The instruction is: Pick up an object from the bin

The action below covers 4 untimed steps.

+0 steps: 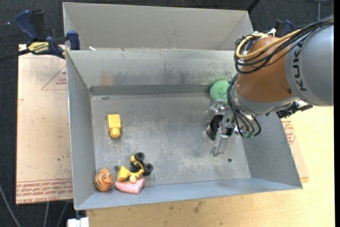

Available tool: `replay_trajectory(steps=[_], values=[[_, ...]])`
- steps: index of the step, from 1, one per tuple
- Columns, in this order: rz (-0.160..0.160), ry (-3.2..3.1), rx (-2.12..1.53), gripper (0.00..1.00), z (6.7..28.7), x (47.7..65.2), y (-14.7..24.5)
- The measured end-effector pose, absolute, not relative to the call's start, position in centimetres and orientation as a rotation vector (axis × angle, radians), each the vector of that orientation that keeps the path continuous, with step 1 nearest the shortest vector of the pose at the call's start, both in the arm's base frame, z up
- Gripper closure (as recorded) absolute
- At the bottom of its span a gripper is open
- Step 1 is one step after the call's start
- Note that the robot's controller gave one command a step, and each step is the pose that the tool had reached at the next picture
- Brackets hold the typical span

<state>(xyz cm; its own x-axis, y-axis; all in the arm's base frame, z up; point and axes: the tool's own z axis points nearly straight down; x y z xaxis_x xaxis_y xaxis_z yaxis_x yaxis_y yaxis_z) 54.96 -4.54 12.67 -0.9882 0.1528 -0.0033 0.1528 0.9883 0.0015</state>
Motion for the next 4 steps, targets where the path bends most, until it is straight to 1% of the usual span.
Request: replay_trajectory(steps=[1, 2, 4], values=[[0.001, 3.126, 0.308, 0.00, 11.0, 59.1, -6.7], [0.014, 3.067, 0.475, 1.00, 8.4, 57.0, -8.2], [0.009, 3.060, 0.484, 1.00, 8.4, 56.7, -8.0]])
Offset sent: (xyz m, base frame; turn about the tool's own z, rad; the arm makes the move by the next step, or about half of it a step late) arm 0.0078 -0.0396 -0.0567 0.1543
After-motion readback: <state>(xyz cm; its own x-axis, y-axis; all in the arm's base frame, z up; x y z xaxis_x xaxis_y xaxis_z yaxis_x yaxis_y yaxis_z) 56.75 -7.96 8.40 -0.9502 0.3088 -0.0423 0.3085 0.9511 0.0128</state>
